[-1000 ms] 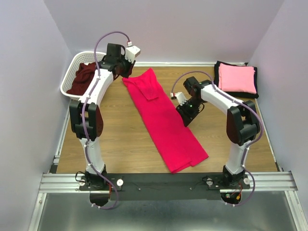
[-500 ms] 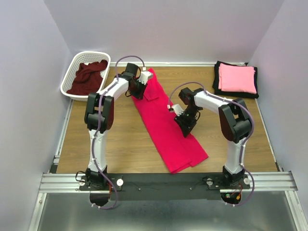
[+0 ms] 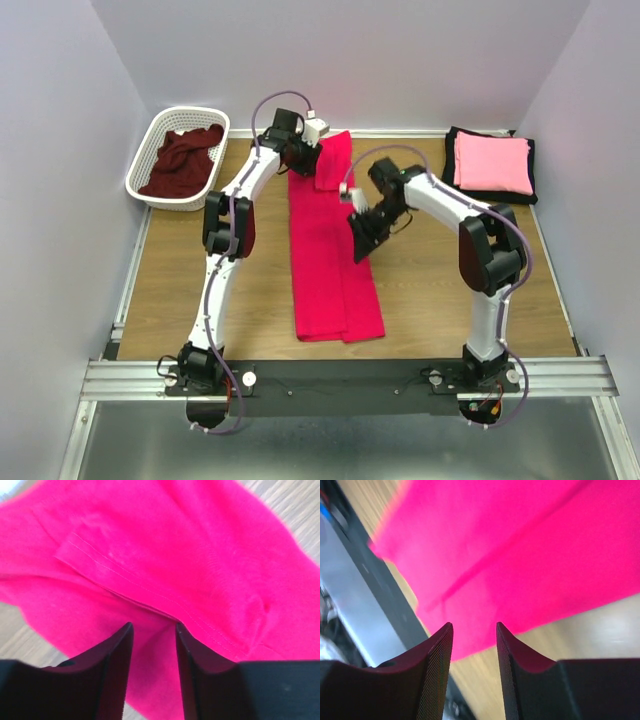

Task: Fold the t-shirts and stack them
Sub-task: Fold the tshirt

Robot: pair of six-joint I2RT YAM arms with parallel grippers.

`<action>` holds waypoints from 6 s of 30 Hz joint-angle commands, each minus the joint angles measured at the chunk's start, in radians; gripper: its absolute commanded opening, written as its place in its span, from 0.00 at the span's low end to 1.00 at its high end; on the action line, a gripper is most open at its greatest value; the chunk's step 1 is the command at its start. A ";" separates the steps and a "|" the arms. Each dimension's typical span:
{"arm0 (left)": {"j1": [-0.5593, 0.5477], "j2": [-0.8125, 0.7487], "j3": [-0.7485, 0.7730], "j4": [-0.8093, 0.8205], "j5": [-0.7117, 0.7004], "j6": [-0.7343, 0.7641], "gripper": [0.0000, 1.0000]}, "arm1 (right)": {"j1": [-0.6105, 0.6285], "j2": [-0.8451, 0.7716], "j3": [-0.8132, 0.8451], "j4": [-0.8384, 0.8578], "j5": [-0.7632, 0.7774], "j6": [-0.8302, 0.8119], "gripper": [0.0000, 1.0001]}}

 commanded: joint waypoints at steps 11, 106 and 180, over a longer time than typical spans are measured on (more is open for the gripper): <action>0.013 -0.513 -0.562 0.163 0.234 -0.107 0.47 | -0.091 0.298 0.564 0.248 0.028 0.308 0.38; -0.396 -1.376 -1.861 0.219 0.166 1.056 0.62 | 0.312 -0.512 -0.835 0.649 0.317 -0.655 0.62; 0.007 -0.842 -1.062 0.130 0.262 1.103 0.00 | 0.013 0.019 0.070 0.485 0.298 -0.626 0.01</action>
